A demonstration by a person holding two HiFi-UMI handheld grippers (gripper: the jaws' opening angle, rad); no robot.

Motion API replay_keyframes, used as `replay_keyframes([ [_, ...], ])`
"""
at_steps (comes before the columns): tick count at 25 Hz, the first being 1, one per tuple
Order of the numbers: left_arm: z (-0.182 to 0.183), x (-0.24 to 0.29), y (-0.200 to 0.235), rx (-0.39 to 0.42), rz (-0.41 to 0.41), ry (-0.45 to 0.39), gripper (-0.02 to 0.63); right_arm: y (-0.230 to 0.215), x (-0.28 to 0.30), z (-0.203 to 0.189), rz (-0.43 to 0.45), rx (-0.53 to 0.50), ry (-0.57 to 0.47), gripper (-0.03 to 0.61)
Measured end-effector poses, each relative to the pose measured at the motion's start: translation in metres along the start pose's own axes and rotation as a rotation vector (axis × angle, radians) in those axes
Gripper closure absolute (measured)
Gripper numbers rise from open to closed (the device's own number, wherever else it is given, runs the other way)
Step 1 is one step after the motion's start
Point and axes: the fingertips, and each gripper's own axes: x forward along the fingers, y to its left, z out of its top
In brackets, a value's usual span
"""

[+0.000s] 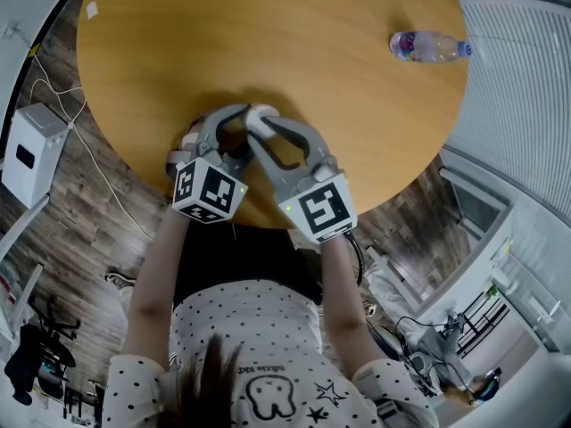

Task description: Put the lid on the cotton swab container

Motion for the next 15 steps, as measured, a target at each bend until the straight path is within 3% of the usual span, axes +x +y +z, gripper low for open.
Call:
replay_keyframes([
  [15, 0.0013, 0.0006, -0.0013, 0.009, 0.014, -0.005, 0.371, 0.0, -0.0016, -0.0009, -0.013, -0.007, -0.019, 0.474],
])
